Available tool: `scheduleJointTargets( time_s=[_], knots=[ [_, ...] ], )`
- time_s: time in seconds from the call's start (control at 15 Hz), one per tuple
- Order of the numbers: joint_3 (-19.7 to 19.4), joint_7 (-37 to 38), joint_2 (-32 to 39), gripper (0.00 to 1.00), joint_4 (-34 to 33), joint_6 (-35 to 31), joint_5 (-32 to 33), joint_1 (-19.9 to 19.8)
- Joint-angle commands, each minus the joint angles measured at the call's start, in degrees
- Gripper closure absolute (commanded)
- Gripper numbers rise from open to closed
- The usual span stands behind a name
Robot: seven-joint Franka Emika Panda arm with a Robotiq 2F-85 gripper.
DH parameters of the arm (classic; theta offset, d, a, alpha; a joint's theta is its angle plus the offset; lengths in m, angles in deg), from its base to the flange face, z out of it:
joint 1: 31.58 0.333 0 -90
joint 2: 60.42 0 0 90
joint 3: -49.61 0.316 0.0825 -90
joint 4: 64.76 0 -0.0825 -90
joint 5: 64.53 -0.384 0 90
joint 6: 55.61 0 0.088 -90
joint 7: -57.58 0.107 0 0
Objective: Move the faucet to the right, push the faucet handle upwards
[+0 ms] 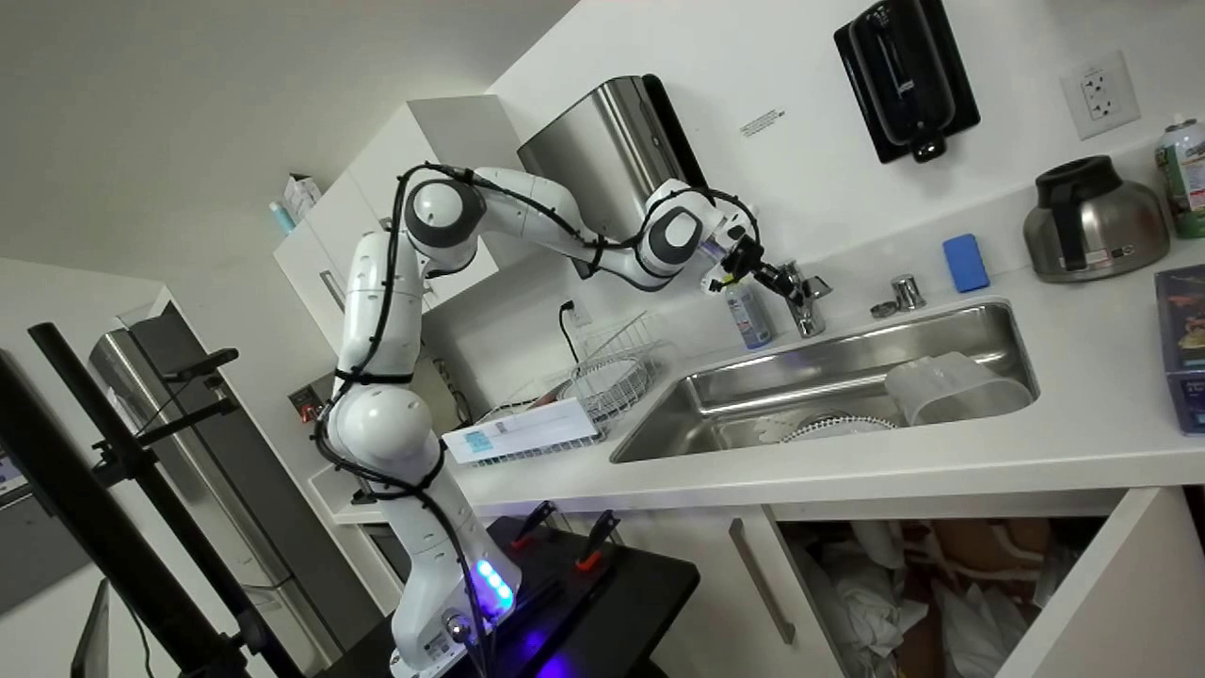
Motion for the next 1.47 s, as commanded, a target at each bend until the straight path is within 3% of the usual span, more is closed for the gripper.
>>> scheduleJointTargets(
  time_s=[0.0,0.6,0.93,1.4],
  knots=[
    [-1.0,2.8,3.7,1.0,-6.6,2.3,-1.7,-1.6],
    [-0.4,5.0,9.4,1.0,-16.2,5.6,-4.2,-4.7],
    [1.8,0.8,2.2,1.0,-7.4,4.9,-4.0,-3.6],
    [5.4,-1.5,-11.4,1.0,6.1,7.7,-8.1,-5.1]
  ],
)
